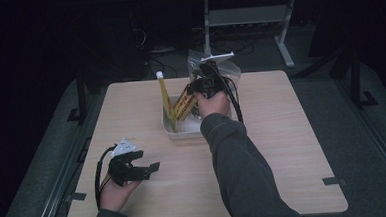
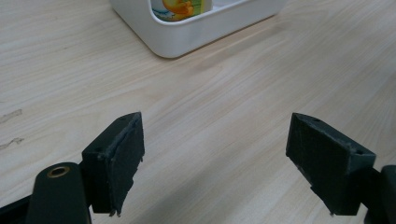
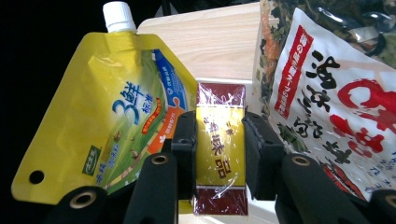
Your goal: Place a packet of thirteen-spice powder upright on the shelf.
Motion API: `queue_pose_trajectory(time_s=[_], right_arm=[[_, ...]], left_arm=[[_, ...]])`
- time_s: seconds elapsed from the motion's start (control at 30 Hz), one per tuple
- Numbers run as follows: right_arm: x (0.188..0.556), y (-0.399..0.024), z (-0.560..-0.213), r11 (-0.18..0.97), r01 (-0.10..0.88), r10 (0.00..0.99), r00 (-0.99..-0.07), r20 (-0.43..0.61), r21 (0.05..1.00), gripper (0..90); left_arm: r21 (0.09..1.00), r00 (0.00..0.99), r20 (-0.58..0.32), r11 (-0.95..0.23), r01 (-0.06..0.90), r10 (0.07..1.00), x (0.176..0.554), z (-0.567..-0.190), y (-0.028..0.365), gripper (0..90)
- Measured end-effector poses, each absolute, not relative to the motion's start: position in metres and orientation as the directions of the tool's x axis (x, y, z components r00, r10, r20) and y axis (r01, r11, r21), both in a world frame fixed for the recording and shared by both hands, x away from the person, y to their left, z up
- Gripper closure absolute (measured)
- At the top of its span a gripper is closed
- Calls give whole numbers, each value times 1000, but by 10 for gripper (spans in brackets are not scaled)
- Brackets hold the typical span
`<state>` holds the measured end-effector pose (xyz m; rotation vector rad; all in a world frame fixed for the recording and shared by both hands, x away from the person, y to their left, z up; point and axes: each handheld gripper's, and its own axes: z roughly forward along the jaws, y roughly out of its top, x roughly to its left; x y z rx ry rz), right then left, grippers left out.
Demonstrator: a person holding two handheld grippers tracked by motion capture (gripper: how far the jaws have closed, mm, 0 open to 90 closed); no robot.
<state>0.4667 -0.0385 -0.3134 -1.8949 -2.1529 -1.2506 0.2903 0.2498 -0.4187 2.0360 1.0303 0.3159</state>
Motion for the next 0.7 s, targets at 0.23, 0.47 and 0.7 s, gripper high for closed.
queue_pose_trajectory(time_s=[0.23,0.47,0.7], right_arm=[[468,-35,-316,-84,838,829,-242,505,540,675],[468,-28,-321,-75,837,845,-235,480,542,674],[464,-29,-325,-72,835,846,-238,476,546,663]], left_arm=[[760,634,-131,-334,558,762,291,-419,250,189],[758,636,-134,-335,560,760,290,-419,249,189],[759,637,-135,-333,559,759,290,-419,249,190]])
